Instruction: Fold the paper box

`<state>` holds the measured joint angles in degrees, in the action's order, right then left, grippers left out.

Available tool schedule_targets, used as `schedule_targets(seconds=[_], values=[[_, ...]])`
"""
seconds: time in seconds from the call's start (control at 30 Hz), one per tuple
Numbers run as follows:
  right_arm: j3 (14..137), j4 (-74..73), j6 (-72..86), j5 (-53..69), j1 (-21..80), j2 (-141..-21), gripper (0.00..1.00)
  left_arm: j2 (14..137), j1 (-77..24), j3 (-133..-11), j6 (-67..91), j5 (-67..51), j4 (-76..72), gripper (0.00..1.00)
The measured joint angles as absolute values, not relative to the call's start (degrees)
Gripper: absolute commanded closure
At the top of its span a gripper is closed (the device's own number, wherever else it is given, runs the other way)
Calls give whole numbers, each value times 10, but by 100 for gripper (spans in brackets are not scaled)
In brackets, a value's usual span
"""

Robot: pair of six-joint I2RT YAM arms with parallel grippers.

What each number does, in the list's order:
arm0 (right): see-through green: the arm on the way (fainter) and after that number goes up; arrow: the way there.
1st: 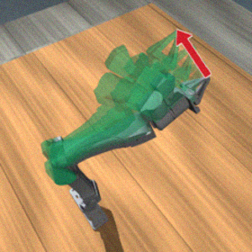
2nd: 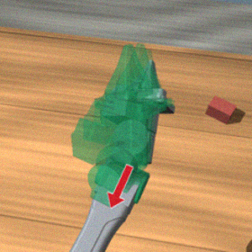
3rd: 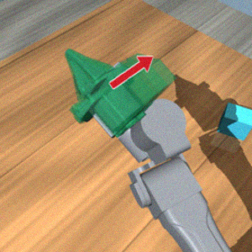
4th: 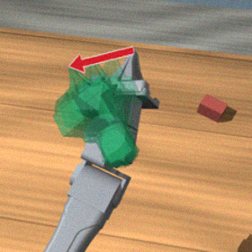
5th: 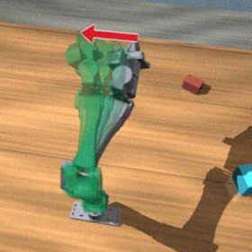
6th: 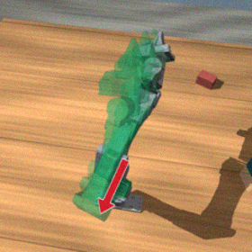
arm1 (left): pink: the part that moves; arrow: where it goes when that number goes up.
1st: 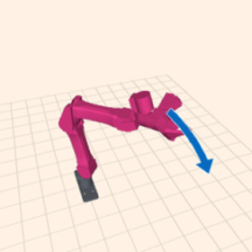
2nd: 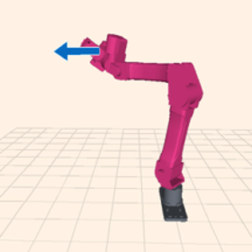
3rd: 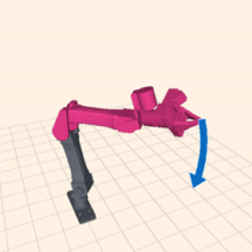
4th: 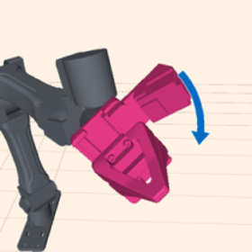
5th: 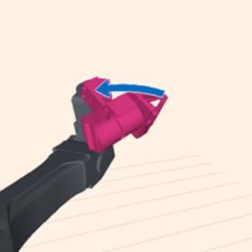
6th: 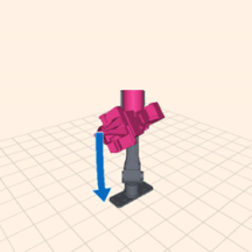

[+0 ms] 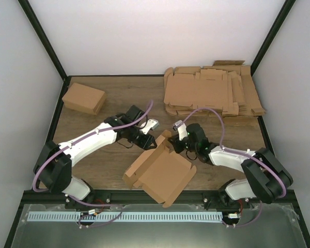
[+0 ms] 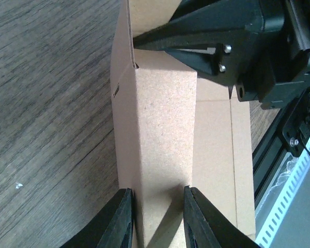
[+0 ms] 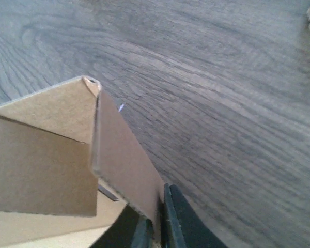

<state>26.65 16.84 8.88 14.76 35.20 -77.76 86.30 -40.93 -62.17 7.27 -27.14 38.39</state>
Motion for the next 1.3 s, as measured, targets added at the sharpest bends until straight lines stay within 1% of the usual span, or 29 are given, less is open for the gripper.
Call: schedule_targets(seconds=[0.1, 0.23, 0.37, 0.63, 0.87, 0.97, 1.0, 1.07, 1.13, 1.2, 1.3], values=[[267, 156, 96, 142, 354, -771, 94, 865, -416, -628, 74, -265, 386, 71], [250, 140, 115, 83, 391, -737, 89, 868, -429, -633, 83, -259, 392, 71], [233, 135, 140, 29, 432, -710, 89, 868, -441, -633, 93, -261, 397, 71], [232, 115, 175, -46, 487, -695, 87, 868, -456, -633, 118, -262, 397, 71], [231, 77, 207, -79, 529, -665, 87, 866, -457, -627, 144, -258, 387, 71], [225, 66, 220, -77, 545, -649, 87, 866, -454, -626, 150, -249, 377, 73], [223, 67, 225, -77, 546, -647, 86, 866, -454, -626, 151, -248, 374, 73], [218, 70, 237, -76, 546, -644, 79, 866, -455, -626, 154, -247, 369, 74], [213, 77, 251, -72, 547, -642, 76, 867, -455, -626, 155, -249, 364, 73], [207, 86, 263, -67, 550, -642, 70, 868, -455, -625, 155, -253, 359, 70], [200, 95, 276, -54, 557, -644, 61, 870, -455, -625, 151, -263, 347, 69]])
